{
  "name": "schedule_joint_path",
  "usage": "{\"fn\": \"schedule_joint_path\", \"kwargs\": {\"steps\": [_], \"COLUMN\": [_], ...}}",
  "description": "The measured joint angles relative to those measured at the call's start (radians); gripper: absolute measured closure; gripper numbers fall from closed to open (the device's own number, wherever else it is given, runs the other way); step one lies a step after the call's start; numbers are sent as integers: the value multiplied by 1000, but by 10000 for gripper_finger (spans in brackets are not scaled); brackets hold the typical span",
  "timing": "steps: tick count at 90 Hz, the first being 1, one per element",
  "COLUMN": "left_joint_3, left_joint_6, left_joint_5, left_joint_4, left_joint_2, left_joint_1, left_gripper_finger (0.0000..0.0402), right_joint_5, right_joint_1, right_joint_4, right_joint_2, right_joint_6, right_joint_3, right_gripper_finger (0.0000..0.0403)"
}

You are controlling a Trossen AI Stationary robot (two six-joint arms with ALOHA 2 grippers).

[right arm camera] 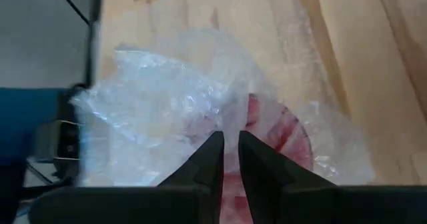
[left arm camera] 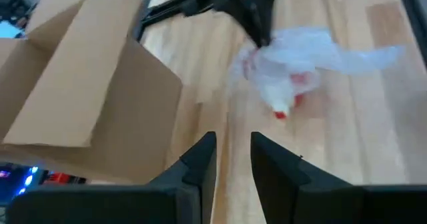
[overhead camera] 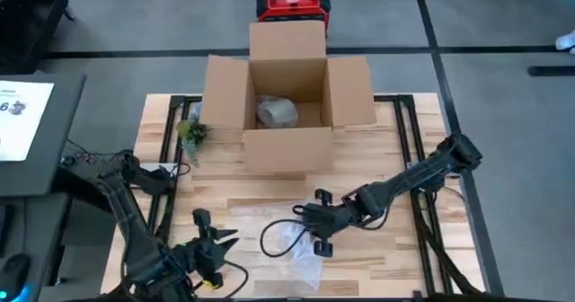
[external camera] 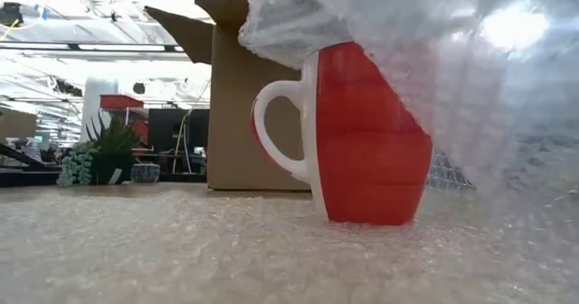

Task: Wrap mug
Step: Pack the red mug with the bubble wrap

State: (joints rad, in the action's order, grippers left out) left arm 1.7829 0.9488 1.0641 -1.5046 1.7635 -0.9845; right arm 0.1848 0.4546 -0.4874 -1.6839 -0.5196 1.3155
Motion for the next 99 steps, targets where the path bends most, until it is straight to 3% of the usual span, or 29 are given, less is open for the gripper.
{"fn": "schedule_joint_path", "kwargs": {"steps": [14, 22, 37, 47, 56, 81, 99], "left_joint_3": [-92, -199, -447, -587, -666, -690, -690], "left_joint_6": [83, 87, -70, -250, -341, -350, -338], "left_joint_5": [29, 20, -18, -21, -36, -46, -47], "left_joint_4": [40, 157, 650, 993, 1177, 1227, 1226], "left_joint_2": [1, -13, -117, -203, -255, -258, -257], "left_joint_1": [-5, 6, 4, 5, 12, 21, 25], "left_gripper_finger": [333, 345, 395, 394, 397, 400, 400], "right_joint_5": [0, -4, -57, -90, -109, -182, -186], "right_joint_1": [20, 35, 32, 6, -23, -66, -38], "right_joint_4": [29, 43, 45, 40, 4, -118, -365], "right_joint_2": [10, 10, -30, -98, -153, -195, -144], "right_joint_6": [5, 18, 19, 12, -9, -23, -55], "right_joint_3": [0, 0, 2, 2, 2, 28, 190], "right_gripper_finger": [365, 365, 365, 365, 366, 388, 392]}}
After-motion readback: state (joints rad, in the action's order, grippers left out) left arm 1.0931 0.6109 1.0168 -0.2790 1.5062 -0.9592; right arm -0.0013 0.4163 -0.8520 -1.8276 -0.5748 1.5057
